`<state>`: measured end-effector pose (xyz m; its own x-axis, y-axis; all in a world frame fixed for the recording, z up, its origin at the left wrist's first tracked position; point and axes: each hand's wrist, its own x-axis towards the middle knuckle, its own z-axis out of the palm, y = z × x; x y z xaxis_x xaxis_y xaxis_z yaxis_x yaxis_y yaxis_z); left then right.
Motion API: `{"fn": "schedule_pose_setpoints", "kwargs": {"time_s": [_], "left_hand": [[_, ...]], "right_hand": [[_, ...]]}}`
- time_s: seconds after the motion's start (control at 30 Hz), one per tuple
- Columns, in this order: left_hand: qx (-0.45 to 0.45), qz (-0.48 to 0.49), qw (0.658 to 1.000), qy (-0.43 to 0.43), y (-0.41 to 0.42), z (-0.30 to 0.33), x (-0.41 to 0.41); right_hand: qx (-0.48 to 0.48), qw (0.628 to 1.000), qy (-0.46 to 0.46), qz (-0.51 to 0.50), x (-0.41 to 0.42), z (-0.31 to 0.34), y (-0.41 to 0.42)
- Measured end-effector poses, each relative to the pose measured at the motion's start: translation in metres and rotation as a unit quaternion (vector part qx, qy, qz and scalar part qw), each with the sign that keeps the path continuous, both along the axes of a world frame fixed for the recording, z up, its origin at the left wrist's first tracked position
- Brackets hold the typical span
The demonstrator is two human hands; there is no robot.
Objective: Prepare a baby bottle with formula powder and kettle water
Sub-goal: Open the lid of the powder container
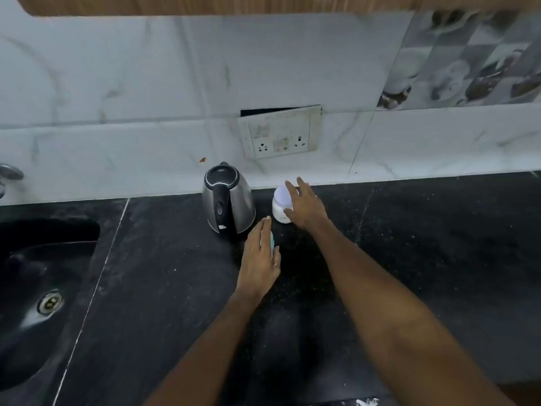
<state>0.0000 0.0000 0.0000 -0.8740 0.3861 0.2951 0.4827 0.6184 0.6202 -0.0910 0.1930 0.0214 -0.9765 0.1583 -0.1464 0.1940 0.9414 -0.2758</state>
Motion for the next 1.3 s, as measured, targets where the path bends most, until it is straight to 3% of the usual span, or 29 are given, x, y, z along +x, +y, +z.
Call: {"fn": "schedule_pose_setpoints", "kwargs": {"time_s": [0.17,0.3,0.47,0.7,1.03,1.3], "left_hand": [[0.046,0.035,0.997,-0.044,0.009,0.006,-0.011],[0.068,0.058,0.994,-0.059,0.014,0.012,-0.017],[0.082,0.087,0.991,-0.055,0.021,0.009,-0.015],[0.161,0.109,0.981,-0.020,0.045,0.011,0.016],[0.178,0.120,0.932,-0.292,0.072,-0.057,0.061],[0.235,0.142,0.913,-0.301,0.081,-0.062,0.059]], "right_hand": [[-0.010,0.997,-0.071,0.022,-0.026,-0.001,0.007],[-0.009,0.996,-0.072,0.049,-0.038,-0.010,0.007],[0.023,0.995,-0.076,0.056,-0.044,-0.016,0.013],[-0.048,0.991,-0.109,0.065,0.002,-0.017,0.031],[-0.062,0.980,-0.145,0.124,0.089,0.002,0.027],[-0.007,0.988,-0.109,0.111,0.106,-0.007,0.016]]}}
